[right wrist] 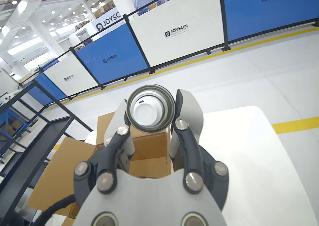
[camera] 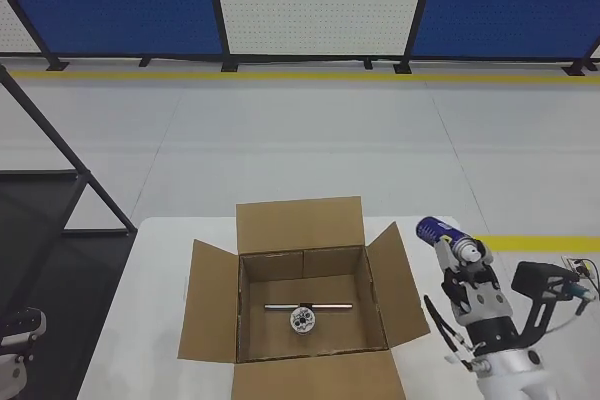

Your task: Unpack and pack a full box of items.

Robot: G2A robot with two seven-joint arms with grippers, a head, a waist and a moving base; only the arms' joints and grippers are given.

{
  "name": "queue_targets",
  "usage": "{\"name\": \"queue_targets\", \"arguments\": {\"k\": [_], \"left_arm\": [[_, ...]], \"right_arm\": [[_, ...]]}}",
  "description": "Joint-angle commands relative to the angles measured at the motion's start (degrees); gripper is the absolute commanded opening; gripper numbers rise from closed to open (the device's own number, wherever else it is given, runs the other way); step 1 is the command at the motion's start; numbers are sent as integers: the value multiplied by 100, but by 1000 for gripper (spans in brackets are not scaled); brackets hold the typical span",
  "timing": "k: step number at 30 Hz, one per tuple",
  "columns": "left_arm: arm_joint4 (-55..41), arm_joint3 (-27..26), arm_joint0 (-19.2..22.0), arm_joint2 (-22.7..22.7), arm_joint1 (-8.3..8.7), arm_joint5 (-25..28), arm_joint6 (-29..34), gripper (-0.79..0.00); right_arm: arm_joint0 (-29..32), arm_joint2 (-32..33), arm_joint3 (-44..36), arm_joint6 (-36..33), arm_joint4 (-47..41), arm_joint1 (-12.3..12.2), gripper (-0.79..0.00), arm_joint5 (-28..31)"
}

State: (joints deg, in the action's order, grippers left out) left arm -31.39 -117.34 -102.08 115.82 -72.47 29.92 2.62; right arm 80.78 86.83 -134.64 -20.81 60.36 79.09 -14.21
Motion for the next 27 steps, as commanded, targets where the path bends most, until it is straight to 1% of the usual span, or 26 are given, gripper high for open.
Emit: {"name": "queue_targets", "arguments": {"k": [1,3,5,9,10,11,14,15,16,18,19,27], "left_arm": [[0,0,0,0,0,0,0,0],[0,0,0,0,0,0,0,0],[0,0,0,0,0,0,0,0],[0,0,0,0,0,0,0,0],[0,0,0,0,0,0,0,0],[0,0,0,0,0,0,0,0],[0,0,0,0,0,0,0,0],[0,0,0,0,0,0,0,0],[0,0,0,0,0,0,0,0],[0,0,0,0,0,0,0,0],[0,0,0,0,0,0,0,0],[0,0,0,0,0,0,0,0]], "right_arm": [[23,283,0,-258,76,-23,-785,-24],[58,571,0,-421,137,-41,-785,-82],[128,851,0,-768,156,-69,-785,-11],[253,1419,0,-1670,298,-134,-785,105],[313,1520,0,-1996,375,-154,-785,189],[303,1619,0,-2153,400,-169,-785,243],[407,1773,110,-2739,528,-222,-785,632],[413,1796,184,-2818,550,-230,-785,667],[417,1788,373,-3007,711,-253,-785,799],[352,1726,609,-3172,782,-269,-785,860],[281,1640,841,-3386,991,-285,-785,859],[281,1640,841,-3386,991,-285,-785,859]]}}
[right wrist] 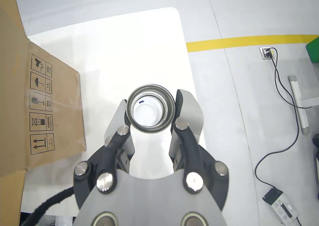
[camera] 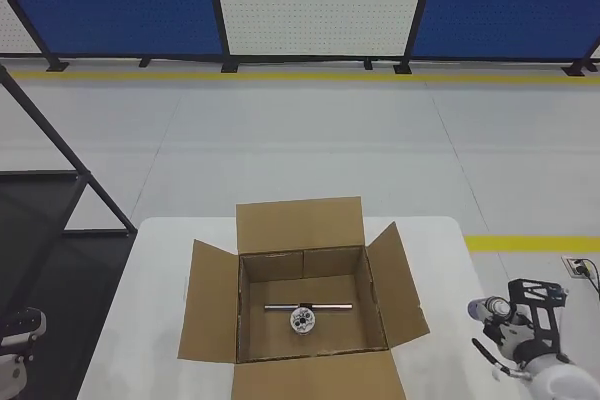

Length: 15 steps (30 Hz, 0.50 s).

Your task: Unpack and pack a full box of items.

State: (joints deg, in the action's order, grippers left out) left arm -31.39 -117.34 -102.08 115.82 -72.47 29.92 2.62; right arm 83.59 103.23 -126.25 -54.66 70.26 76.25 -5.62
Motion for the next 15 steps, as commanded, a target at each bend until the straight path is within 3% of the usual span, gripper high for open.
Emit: {"name": "queue_targets", "arguments": {"k": [1,6,15], "left_arm": [[0,0,0,0,0,0,0,0],[13,-26,20,-37,-1,-127,133,0],[159,65,79,-180,-48,-210,60,0]], "right_arm": [[0,0,1,-1,1,0,-785,1],[37,-207,169,207,134,-5,-785,121],[-479,-1073,1192,77,1530,-7,-785,-298]]}}
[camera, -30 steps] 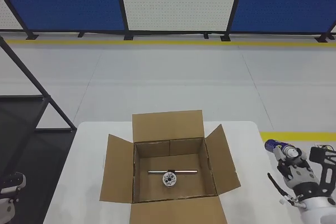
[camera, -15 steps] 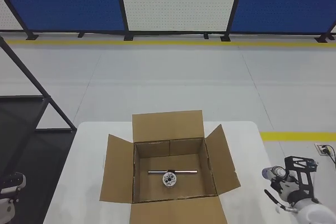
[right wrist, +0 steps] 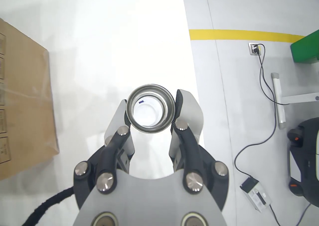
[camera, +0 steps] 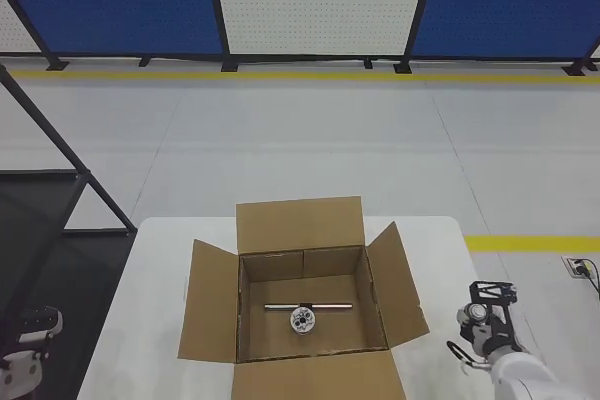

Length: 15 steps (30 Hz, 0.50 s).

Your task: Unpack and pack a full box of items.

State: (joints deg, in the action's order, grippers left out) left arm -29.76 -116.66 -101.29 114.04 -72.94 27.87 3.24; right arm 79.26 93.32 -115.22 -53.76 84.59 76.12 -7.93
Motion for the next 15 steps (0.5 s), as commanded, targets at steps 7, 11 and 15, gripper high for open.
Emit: {"name": "queue_targets", "arguments": {"k": [7,11,15], "left_arm": [[-4,-4,0,-2,0,-5,-2,0],[-4,-4,0,-2,0,-5,-2,0],[-4,-4,0,-2,0,-5,-2,0]], "right_arm": [[-413,-81,698,-167,-124,13,-785,-68],[-544,71,964,-182,-387,-2,-785,65],[-622,191,1118,-112,-653,-10,-785,95]]}}
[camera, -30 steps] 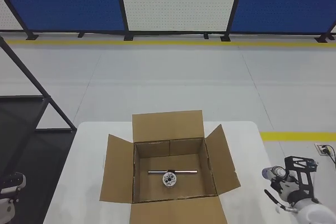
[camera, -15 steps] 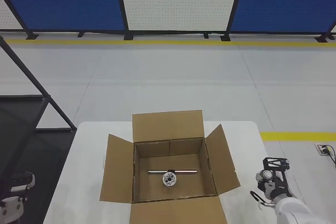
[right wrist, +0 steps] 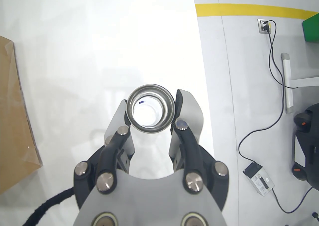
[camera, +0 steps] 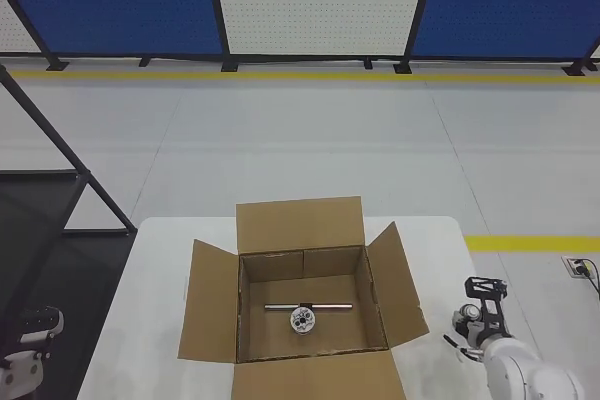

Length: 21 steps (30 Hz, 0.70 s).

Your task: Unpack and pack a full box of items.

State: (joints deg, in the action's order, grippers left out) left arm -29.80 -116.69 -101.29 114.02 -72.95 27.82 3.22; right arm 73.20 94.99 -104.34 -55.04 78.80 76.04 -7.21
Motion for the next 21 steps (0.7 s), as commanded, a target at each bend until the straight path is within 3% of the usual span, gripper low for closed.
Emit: {"name": "queue_targets", "arguments": {"k": [1,11,12,13,14,21], "left_arm": [[0,0,0,0,0,0,0,0],[0,0,0,0,0,0,0,0],[0,0,0,0,0,0,0,0],[0,0,0,0,0,0,0,0],[0,0,0,0,0,0,0,0],[0,0,0,0,0,0,0,0]], "right_arm": [[-40,56,83,30,-138,-7,-785,54],[-287,41,565,126,-283,-32,-785,87],[-290,44,573,129,-287,-34,-631,86],[-295,56,581,130,-294,-40,-249,90],[-295,67,573,133,-313,-43,0,93],[-155,175,331,194,-357,-69,0,59]]}}
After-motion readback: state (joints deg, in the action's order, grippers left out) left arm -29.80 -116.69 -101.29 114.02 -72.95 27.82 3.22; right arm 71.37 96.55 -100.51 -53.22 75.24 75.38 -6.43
